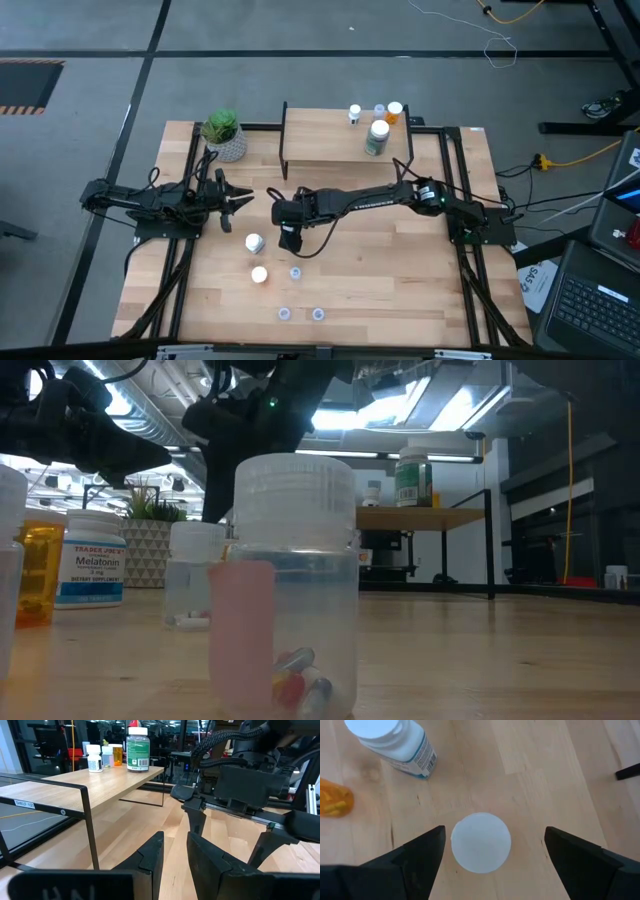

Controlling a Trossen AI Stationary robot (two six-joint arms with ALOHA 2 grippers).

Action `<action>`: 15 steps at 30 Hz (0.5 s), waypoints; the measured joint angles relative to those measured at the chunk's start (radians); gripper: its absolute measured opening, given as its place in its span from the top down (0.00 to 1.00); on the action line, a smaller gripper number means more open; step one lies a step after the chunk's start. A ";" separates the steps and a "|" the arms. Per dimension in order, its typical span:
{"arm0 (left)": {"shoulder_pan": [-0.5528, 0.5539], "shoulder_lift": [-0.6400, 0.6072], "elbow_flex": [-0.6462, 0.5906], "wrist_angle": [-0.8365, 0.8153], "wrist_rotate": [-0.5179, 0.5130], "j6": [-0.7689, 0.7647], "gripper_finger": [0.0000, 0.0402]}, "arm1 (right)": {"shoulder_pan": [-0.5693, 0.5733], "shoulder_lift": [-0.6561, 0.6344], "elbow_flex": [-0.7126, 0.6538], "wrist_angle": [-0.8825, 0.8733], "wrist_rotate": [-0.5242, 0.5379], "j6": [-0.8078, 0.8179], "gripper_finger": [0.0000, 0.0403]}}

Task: Pick and place medicine bottles onto shelf by color
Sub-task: Put the orange pill bottle on the shelf

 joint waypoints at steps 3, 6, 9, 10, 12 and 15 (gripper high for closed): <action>0.000 0.000 0.000 0.000 0.000 0.000 0.80 | 0.002 0.000 0.000 0.000 0.000 0.000 0.15; 0.000 0.000 0.000 0.000 0.000 0.000 0.80 | 0.004 0.000 0.000 -0.001 0.000 0.000 0.15; 0.000 0.000 0.000 0.000 0.000 0.000 0.80 | 0.005 0.000 0.000 -0.002 0.000 0.000 0.15; 0.000 0.000 0.000 0.000 0.000 0.000 0.80 | 0.005 0.000 0.000 -0.005 0.000 0.000 0.15; 0.000 0.000 0.000 0.000 0.000 0.000 0.80 | 0.007 0.000 0.000 -0.006 0.000 -0.001 0.15; 0.000 0.000 0.000 0.000 0.000 0.000 0.80 | 0.009 0.000 0.000 -0.009 -0.005 -0.002 0.15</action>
